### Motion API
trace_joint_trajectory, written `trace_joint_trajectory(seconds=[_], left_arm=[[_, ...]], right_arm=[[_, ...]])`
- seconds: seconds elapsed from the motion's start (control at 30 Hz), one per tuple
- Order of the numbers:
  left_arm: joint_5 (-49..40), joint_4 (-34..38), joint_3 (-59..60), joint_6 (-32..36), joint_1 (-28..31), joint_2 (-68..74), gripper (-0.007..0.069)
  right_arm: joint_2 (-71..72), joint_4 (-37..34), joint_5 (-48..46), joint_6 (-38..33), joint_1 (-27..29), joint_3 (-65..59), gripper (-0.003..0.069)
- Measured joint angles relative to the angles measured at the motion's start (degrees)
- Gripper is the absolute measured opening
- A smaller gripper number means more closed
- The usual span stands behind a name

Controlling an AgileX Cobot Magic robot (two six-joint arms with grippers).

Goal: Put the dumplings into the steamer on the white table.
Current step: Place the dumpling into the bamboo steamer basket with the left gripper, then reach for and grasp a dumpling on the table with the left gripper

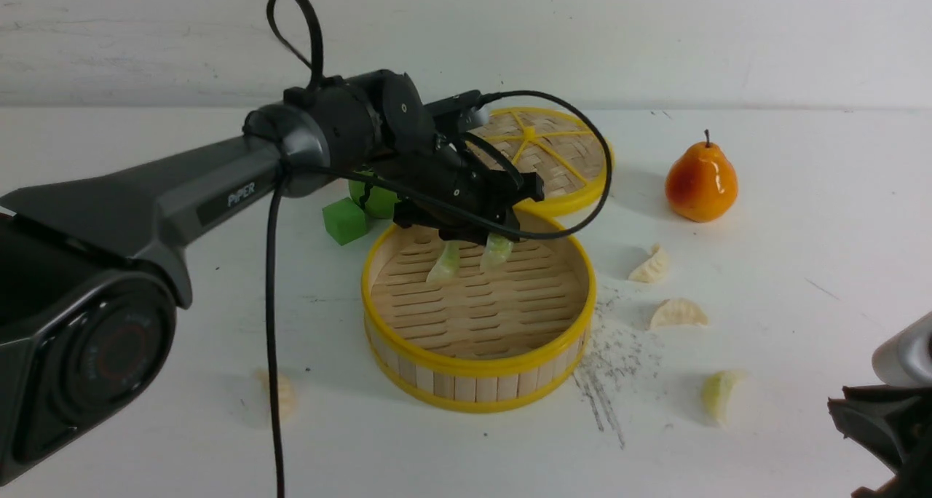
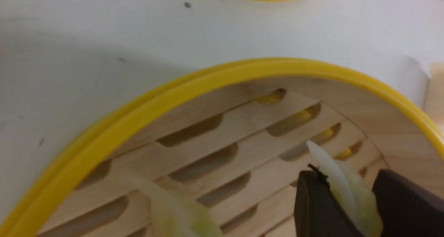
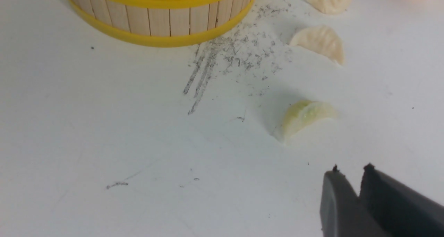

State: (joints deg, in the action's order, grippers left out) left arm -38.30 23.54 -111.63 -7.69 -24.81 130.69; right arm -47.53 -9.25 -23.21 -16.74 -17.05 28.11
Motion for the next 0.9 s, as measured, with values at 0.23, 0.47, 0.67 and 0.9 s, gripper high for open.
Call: trace_joint_trajectory(seconds=[0.23, 0.47, 0.67, 0.9], left_arm=[[1.56, -2.8, 0.0, -6.47, 0.11, 0.97, 0.0227], [-0.49, -1.78, -1.48, -6.77, 0.11, 0.84, 0.0349], [-4.59, -5.92, -8.14, -6.77, 0.17, -2.52, 0.0363], [-22.94, -26.07, -18.21, -6.84, 0.17, -14.22, 0.0355]], right_arm=[[0.0, 0.0, 0.0, 0.0, 0.0, 0.0, 0.0108], [0.0, 0.0, 0.0, 0.0, 0.0, 0.0, 0.0114], [0.0, 0.0, 0.0, 0.0, 0.0, 0.0, 0.0117], [0.0, -1.56, -0.11, 0.0, 0.0, 0.0, 0.012]])
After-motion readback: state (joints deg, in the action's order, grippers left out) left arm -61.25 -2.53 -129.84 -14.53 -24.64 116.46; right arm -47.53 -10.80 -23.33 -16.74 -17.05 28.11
